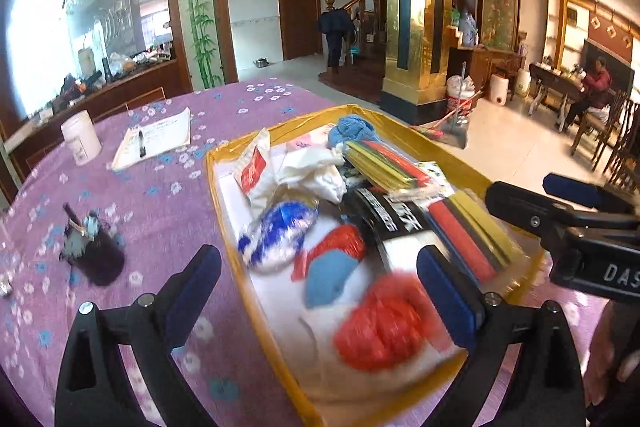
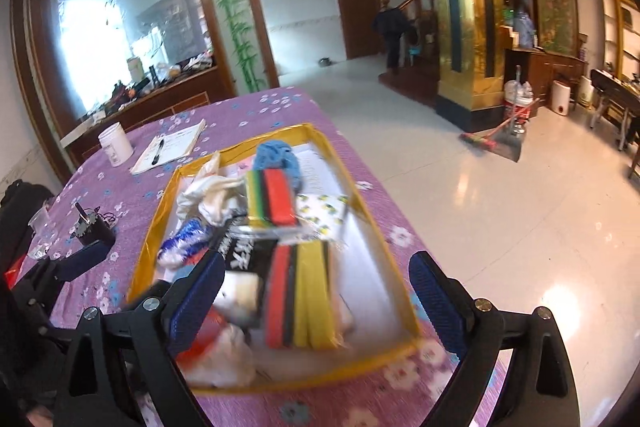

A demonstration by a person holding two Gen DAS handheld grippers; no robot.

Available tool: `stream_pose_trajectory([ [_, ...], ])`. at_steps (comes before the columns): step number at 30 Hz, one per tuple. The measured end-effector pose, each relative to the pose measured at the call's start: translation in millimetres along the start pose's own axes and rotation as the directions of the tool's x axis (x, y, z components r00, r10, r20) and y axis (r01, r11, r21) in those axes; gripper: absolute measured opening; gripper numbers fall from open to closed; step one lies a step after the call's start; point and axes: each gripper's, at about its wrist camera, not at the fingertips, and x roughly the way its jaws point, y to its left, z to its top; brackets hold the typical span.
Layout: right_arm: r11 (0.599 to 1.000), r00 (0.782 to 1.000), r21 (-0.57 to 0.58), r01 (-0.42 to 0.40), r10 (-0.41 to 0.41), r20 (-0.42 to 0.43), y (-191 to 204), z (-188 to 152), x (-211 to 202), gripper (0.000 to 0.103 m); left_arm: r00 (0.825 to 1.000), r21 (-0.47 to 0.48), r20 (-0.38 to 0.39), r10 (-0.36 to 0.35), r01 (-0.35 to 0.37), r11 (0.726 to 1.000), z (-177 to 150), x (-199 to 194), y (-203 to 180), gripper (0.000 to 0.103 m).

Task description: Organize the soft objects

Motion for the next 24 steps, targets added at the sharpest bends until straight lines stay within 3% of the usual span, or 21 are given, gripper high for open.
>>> stream_pose_trajectory([
  [10, 0.998, 0.996, 0.038, -0.049, 0.046, 0.082, 0, -46, -57, 0.100, 0.994, -0.019, -0.107, 0.030, -0.032, 0.999, -60, -31, 14, 0.102],
  [15, 0.997, 0.994, 0.068, -0.041, 0.033, 0.104, 7, -64, -68, 0.102, 0.999, -0.090, -0.036, 0.004, -0.007, 0.996, -70, -46, 28, 0.102],
  [19, 0.997, 0.996, 0.077, -0.026, 0.019, 0.082, 14, -64, -58, 0.102, 1.000, -0.080, -0.012, -0.028, 0.027, 0.996, -70, -50, 27, 0.102],
  [24, 0.998, 0.997, 0.055, -0.008, 0.004, 0.077, 21, -65, -53, 0.102, 0.999, -0.032, -0.046, -0.017, 0.015, 0.999, -66, -45, 19, 0.102],
])
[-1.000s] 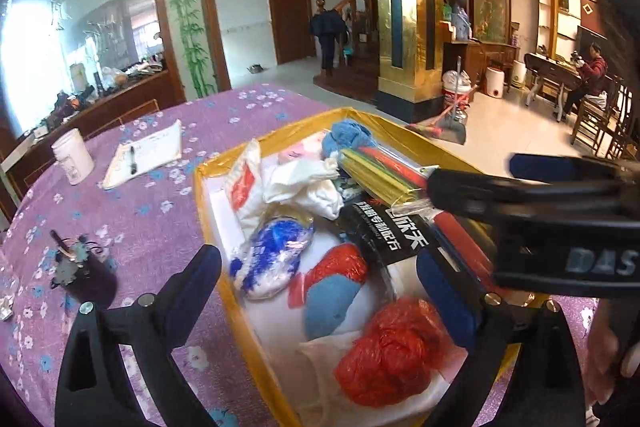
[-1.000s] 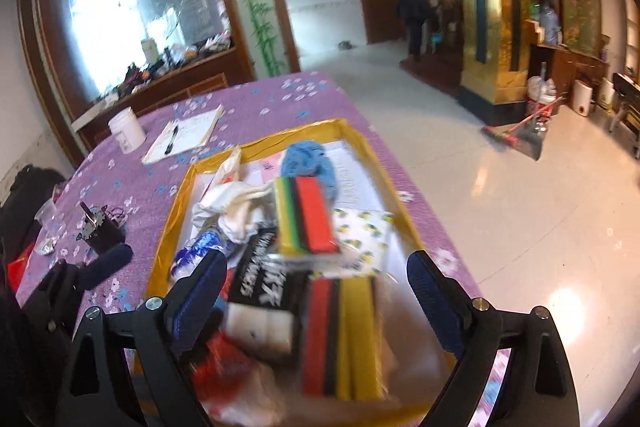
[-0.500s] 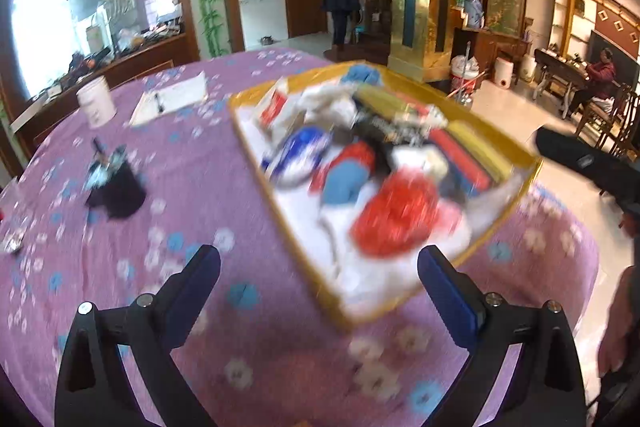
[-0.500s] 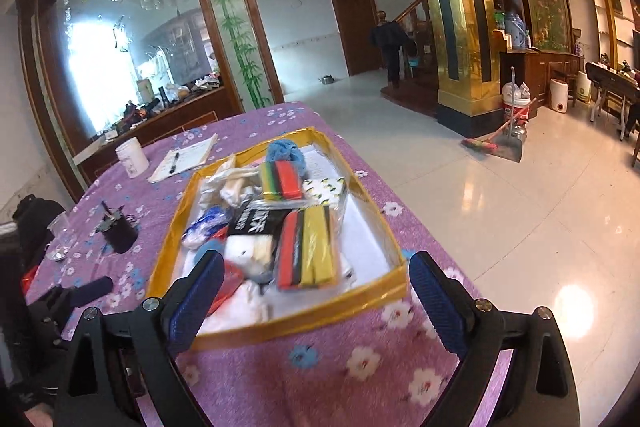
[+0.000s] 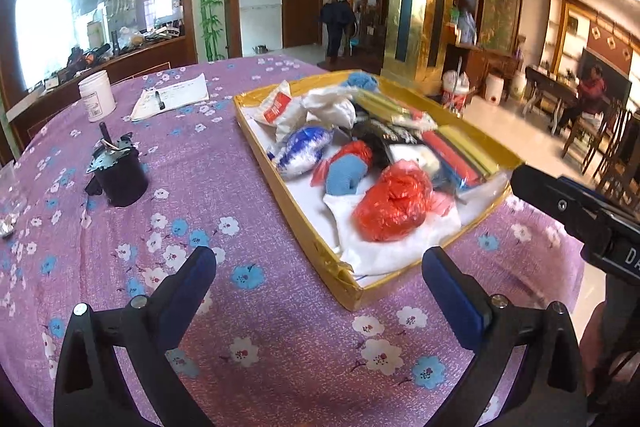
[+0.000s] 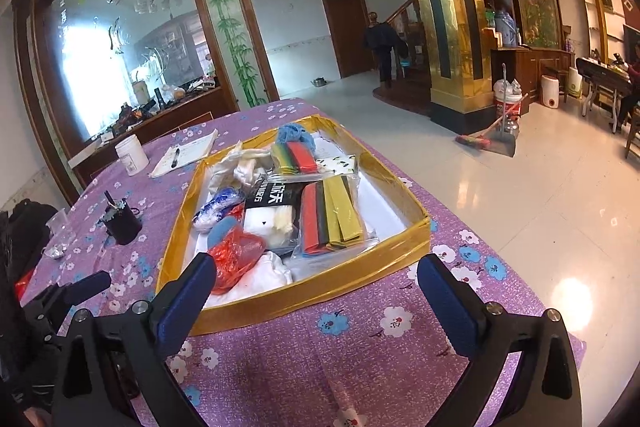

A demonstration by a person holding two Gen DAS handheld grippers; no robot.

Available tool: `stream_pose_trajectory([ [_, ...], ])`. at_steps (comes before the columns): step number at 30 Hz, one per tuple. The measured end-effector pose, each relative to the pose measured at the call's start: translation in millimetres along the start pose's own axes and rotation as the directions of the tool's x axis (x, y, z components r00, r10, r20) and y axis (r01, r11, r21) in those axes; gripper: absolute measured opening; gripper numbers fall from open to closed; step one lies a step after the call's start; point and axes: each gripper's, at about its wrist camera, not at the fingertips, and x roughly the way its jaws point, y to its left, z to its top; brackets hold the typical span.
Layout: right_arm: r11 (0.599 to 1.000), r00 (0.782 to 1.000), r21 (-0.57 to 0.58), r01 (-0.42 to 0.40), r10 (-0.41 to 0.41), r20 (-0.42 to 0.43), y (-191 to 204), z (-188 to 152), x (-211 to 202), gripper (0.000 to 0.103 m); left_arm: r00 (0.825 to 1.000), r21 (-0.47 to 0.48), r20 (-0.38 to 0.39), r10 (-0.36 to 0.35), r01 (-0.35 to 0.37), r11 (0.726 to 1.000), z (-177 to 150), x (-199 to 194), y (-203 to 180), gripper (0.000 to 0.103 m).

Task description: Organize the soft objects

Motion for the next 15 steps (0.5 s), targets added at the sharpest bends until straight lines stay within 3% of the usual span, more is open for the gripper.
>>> stream_pose_trajectory([
  [8, 1.000, 1.000, 0.002, 0.002, -0.002, 0.025, 1, 1, -6, 0.102, 0.989, 0.025, 0.066, 0.130, -0.132, 0.991, -1, -12, -6, 0.102],
  [15, 1.000, 0.999, -0.011, 0.026, -0.026, 0.038, 5, -1, -7, 0.102, 0.977, 0.071, 0.087, 0.193, -0.200, 0.977, 0, -15, -13, 0.102],
])
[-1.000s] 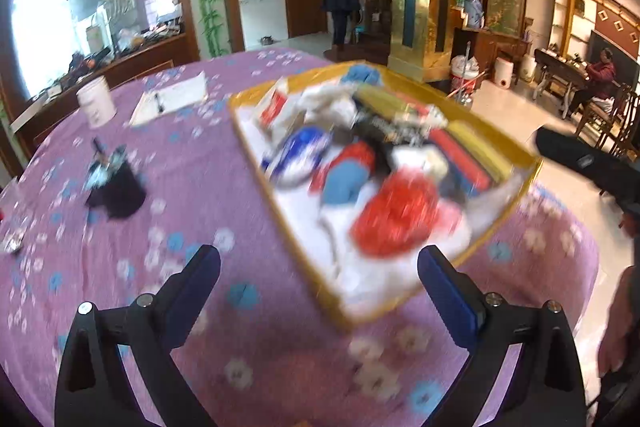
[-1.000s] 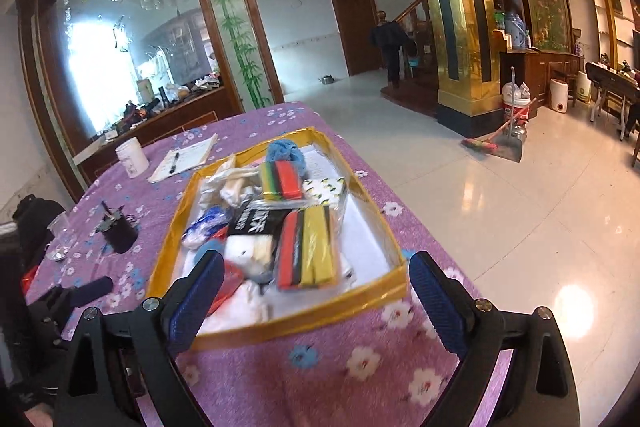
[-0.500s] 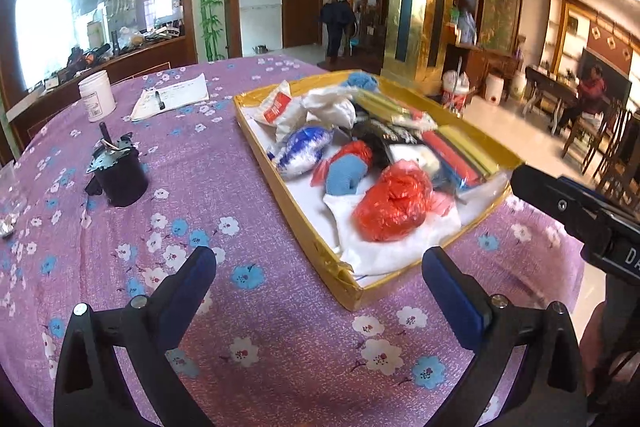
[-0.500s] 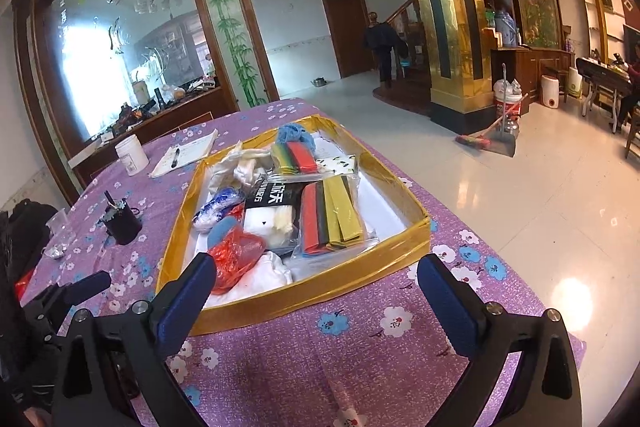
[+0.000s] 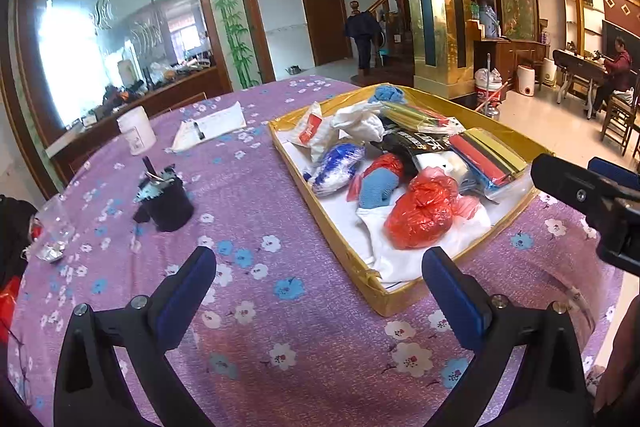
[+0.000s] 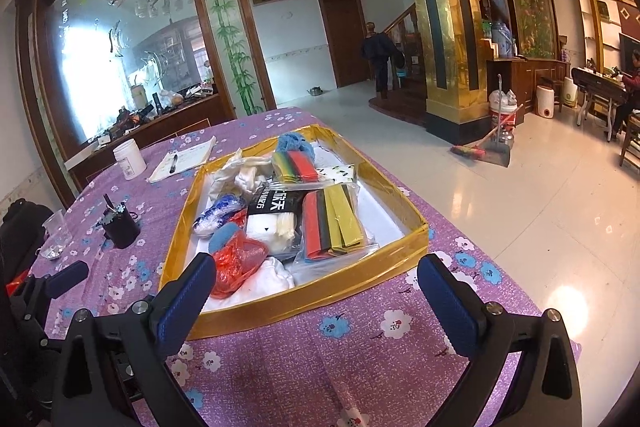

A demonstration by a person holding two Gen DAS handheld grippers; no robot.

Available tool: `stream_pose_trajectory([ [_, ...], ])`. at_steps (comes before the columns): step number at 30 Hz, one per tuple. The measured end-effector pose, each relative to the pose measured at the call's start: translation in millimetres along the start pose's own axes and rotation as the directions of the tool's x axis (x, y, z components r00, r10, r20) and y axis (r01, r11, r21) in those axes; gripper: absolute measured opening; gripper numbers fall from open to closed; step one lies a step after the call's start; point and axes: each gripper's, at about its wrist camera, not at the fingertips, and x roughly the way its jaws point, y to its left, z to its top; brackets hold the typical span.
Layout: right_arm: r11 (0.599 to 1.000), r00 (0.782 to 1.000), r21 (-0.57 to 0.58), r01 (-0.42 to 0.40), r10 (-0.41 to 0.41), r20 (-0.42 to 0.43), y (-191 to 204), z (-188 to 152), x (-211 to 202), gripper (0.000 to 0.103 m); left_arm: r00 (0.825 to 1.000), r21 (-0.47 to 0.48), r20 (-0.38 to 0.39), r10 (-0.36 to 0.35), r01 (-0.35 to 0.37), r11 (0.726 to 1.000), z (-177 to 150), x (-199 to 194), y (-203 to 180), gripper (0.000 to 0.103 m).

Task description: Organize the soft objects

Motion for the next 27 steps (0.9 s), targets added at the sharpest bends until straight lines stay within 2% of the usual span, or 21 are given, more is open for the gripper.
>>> stream_pose_trajectory([
  [11, 1.000, 1.000, 0.004, -0.001, 0.001, 0.000, -0.8, -3.3, 2.3, 0.102, 1.000, -0.023, -0.019, 0.010, -0.010, 1.000, 0.9, 1.9, 6.8, 0.102],
  [27, 1.000, 1.000, 0.005, 0.000, 0.000, 0.008, -1.6, -3.3, 1.5, 0.102, 1.000, -0.013, -0.001, 0.023, -0.023, 1.000, 1.7, -1.7, 4.5, 0.102],
])
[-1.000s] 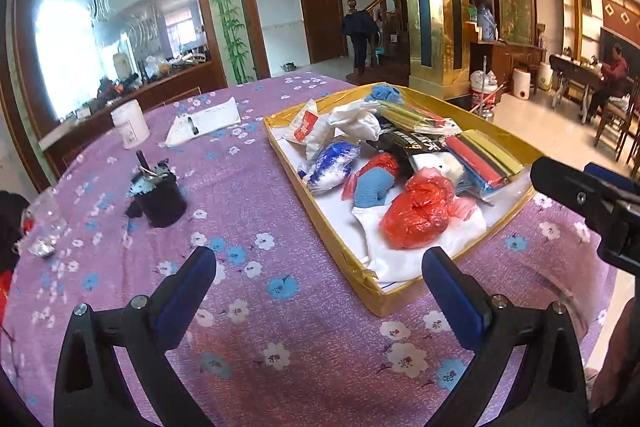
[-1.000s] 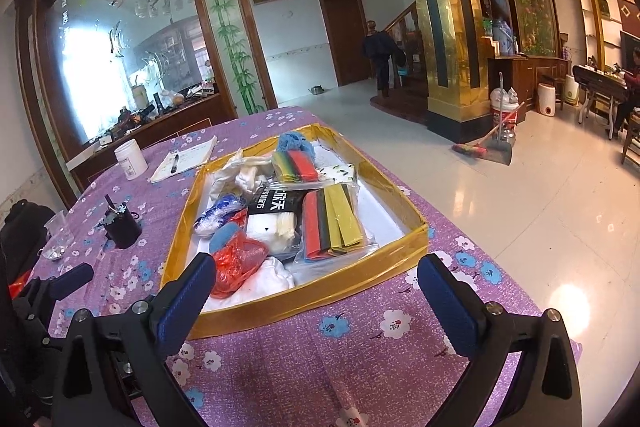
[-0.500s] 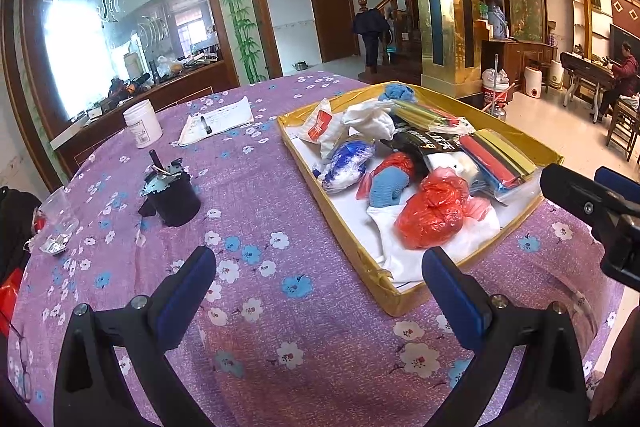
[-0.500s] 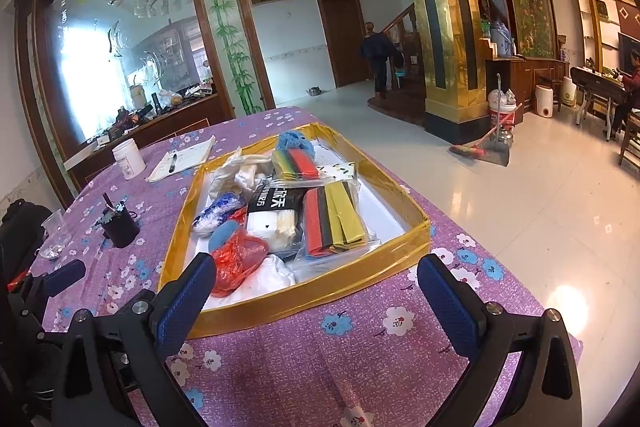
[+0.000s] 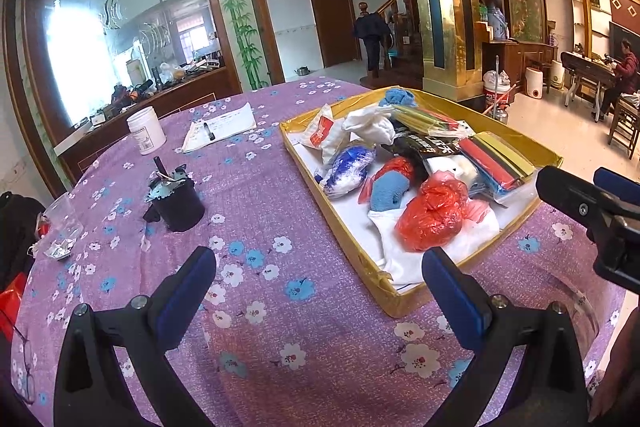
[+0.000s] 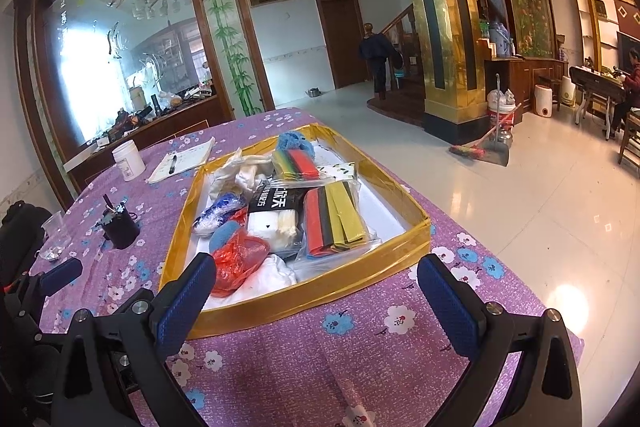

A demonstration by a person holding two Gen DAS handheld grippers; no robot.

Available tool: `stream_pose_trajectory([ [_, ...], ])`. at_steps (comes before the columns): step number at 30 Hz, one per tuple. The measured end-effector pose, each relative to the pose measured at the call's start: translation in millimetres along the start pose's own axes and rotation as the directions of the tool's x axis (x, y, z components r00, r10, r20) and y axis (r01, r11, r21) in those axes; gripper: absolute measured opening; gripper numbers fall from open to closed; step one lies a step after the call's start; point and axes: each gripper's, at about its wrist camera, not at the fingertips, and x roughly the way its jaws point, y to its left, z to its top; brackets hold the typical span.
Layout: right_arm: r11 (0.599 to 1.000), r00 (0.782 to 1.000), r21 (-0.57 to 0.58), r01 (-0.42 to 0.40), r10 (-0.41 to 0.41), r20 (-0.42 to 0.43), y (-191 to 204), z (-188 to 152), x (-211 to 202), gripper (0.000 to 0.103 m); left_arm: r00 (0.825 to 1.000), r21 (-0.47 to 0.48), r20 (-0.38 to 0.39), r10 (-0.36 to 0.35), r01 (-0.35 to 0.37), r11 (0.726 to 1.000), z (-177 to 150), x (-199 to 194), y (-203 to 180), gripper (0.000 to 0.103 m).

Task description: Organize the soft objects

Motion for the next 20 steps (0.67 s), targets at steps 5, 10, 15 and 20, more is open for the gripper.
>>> stream_pose_trajectory([
  [5, 1.000, 1.000, 0.000, 0.002, -0.002, 0.009, -0.2, -0.3, -1.9, 0.102, 1.000, -0.006, -0.005, 0.009, -0.009, 1.000, 0.1, -0.2, 0.1, 0.102],
  [10, 1.000, 1.000, 0.003, 0.002, -0.002, 0.011, -0.7, -0.9, -3.3, 0.102, 1.000, 0.002, -0.008, 0.018, -0.018, 1.000, 0.7, -0.5, -0.9, 0.102],
  [15, 1.000, 1.000, 0.000, 0.000, 0.000, 0.013, -1.0, -0.5, -4.2, 0.102, 0.999, -0.008, -0.010, 0.039, -0.039, 0.999, 1.7, -1.3, 1.7, 0.102],
  [20, 1.000, 1.000, -0.002, -0.001, 0.001, 0.011, 0.6, 0.4, -3.9, 0.102, 0.999, -0.019, -0.003, 0.053, -0.053, 0.998, 1.3, -5.4, 5.3, 0.102],
])
